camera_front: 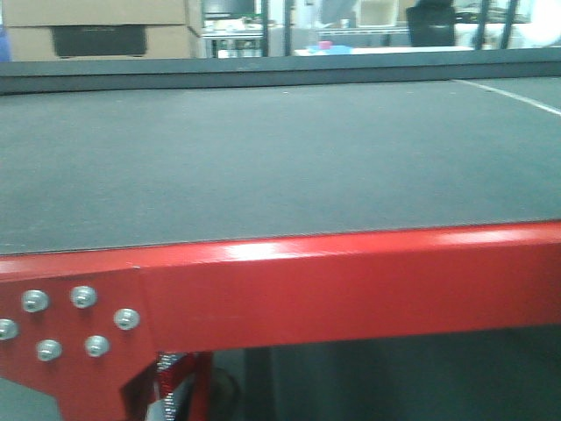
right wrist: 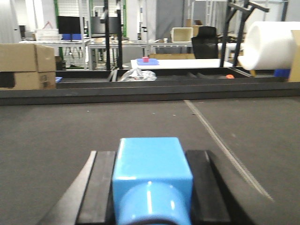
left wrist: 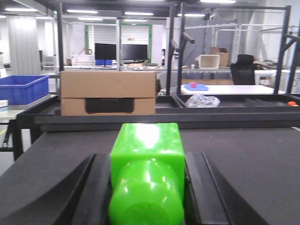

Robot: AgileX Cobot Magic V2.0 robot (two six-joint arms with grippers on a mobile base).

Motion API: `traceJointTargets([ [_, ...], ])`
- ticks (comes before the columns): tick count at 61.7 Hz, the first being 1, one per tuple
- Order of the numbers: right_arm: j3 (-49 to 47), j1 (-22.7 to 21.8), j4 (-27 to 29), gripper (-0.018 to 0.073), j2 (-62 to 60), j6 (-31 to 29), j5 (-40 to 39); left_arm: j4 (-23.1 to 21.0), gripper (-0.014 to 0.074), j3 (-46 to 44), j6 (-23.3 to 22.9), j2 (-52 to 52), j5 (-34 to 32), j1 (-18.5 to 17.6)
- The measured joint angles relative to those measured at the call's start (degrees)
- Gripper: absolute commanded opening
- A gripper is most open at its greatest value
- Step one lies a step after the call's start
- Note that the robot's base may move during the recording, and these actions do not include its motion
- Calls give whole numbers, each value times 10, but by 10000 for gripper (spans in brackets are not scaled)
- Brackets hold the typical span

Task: Grab block from conveyor and place in blue bin
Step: 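Drive base away from conveyor toward shelves of blue bins, holding bricks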

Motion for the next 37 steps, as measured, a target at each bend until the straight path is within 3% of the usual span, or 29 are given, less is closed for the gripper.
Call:
traceJointTargets([
  [37, 0, 0, 0, -162, 0, 0, 0, 0, -111, 0, 0, 0, 0, 0],
])
